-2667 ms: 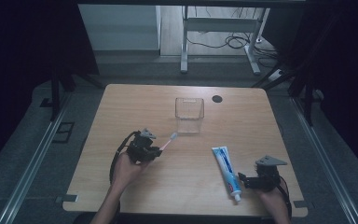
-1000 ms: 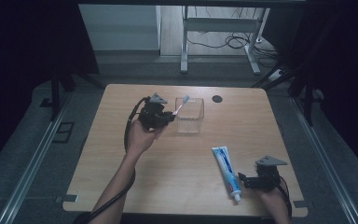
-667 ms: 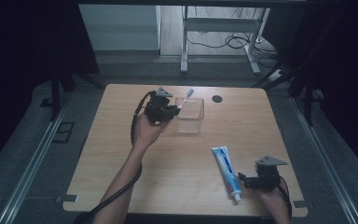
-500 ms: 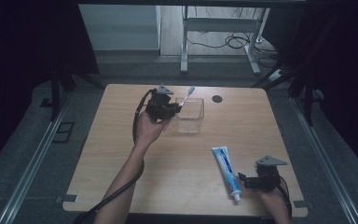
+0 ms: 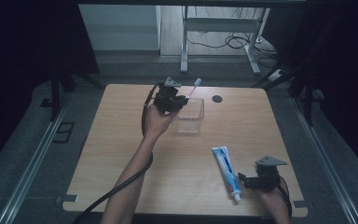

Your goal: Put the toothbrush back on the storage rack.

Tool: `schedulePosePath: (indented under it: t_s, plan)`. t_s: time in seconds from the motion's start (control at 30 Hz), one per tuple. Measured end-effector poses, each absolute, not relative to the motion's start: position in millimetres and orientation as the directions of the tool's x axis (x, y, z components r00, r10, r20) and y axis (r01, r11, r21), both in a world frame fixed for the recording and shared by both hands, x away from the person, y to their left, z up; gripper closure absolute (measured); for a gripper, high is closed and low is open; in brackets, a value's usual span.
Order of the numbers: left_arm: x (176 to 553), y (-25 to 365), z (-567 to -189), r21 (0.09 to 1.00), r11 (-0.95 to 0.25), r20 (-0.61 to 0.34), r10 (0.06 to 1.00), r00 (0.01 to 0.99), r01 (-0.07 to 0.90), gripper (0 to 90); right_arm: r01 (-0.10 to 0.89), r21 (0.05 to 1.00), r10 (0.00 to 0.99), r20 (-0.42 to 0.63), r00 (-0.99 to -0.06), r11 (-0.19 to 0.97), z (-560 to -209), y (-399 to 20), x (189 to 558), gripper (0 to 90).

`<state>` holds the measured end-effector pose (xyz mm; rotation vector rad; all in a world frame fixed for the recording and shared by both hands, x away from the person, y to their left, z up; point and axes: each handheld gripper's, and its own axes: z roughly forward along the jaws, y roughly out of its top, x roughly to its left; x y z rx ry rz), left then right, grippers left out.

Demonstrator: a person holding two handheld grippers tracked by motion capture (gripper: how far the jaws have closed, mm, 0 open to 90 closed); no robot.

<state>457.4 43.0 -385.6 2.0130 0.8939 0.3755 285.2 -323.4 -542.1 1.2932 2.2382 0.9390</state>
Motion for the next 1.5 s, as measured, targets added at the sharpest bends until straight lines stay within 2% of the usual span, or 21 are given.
schedulePosePath:
  t_s: [0.93, 1.5]
  plan:
    - [500, 11, -407, 0.837, -0.335, -0.051, 0.740, 0.670, 0.434, 78.9, 0.603, 0.715, 0.863, -0.001, -0.505, 0.354, -542, -323, 286, 5.6]
    - [500, 5, -439, 0.808, -0.387, -0.015, 0.740, 0.672, 0.445, 78.8, 0.602, 0.715, 0.861, -0.001, -0.508, 0.356, -542, -323, 286, 5.6]
